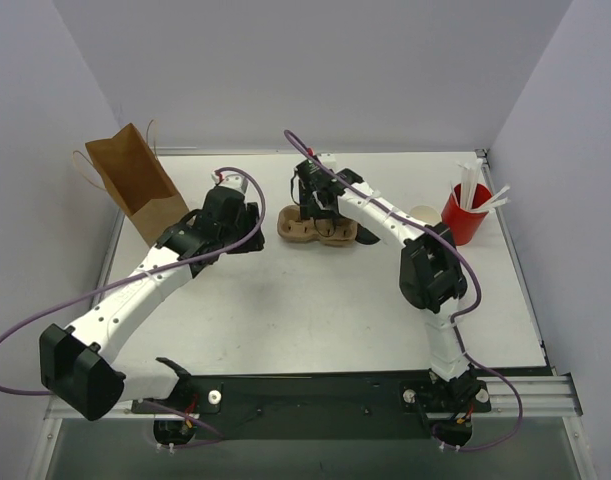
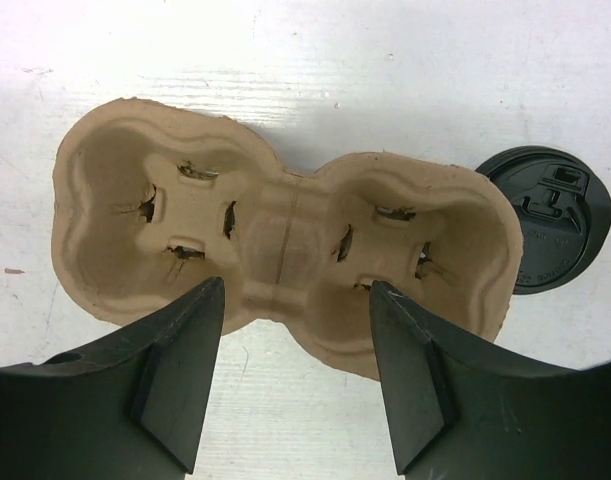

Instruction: Pack the takeout coffee

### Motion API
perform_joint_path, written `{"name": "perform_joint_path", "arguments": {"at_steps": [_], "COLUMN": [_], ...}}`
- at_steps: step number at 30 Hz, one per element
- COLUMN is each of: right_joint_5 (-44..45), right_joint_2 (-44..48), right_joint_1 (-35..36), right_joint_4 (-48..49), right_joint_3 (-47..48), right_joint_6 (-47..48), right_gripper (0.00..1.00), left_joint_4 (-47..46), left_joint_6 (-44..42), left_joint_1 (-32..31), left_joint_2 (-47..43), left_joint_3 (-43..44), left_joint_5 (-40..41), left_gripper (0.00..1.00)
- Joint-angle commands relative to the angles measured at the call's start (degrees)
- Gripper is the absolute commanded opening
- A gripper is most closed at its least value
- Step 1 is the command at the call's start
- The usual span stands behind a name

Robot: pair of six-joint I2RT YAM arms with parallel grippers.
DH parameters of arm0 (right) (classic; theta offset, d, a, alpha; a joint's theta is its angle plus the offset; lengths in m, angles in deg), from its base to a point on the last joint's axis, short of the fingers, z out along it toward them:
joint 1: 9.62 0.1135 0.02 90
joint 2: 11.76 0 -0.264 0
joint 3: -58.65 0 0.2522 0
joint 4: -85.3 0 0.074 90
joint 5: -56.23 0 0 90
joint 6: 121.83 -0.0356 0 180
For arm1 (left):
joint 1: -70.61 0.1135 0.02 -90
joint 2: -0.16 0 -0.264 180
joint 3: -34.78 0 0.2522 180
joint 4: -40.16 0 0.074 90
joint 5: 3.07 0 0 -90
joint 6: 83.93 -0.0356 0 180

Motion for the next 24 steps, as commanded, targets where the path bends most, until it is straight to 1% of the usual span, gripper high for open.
{"name": "perform_joint_path", "arguments": {"at_steps": [1, 3, 5, 7, 9, 10, 14, 16, 19, 24], "right_joint_5": [0.0, 0.2, 0.2, -0.5, -2.7, -3.4, -3.9, -4.6, -4.8, -4.6], "right_joint_2": [3.3, 5.0, 8.0, 10.4, 13.4, 14.4, 17.8, 17.9, 17.0, 14.1], "right_joint_1": [-0.1, -0.9, -2.7, -5.0, -6.4, -7.0, -8.8, -9.0, -9.5, -9.6], "right_joint_4": [0.6, 0.7, 0.9, 1.3, 2.1, 2.3, 4.0, 5.2, 5.5, 5.4], "right_joint_3": [-0.8, -3.1, -5.7, -10.3, -14.8, -16.2, -22.3, -23.7, -23.1, -20.5], "right_joint_6": [0.0, -1.2, -3.0, -3.9, -5.1, -5.6, -6.2, -6.2, -5.9, -5.8], "right_gripper": [0.55, 0.54, 0.51, 0.47, 0.45, 0.42, 0.39, 0.37, 0.34, 0.33], "left_joint_4": [-4.6, -5.4, -6.1, -7.6, -8.6, -9.0, -12.0, -13.2, -14.1, -14.1], "left_joint_6": [1.5, 1.9, 2.1, 2.5, 2.6, 2.7, 1.9, 0.6, -1.3, -4.0], "left_joint_1": [0.4, 0.4, 0.1, -0.2, -0.4, -0.4, -0.6, -0.7, -0.7, -0.6], "left_joint_2": [2.8, 4.4, 7.8, 11.1, 13.4, 15.4, 20.2, 23.7, 26.8, 29.7], "left_joint_3": [0.5, 1.4, 2.7, 4.6, 6.2, 7.5, 10.3, 11.8, 14.4, 17.6], "left_joint_5": [-0.8, -0.7, -0.7, 0.2, 2.2, 2.3, 4.9, 6.2, 6.9, 7.7], "left_gripper": [0.6, 0.6, 0.59, 0.58, 0.57, 0.56, 0.53, 0.52, 0.51, 0.49]}}
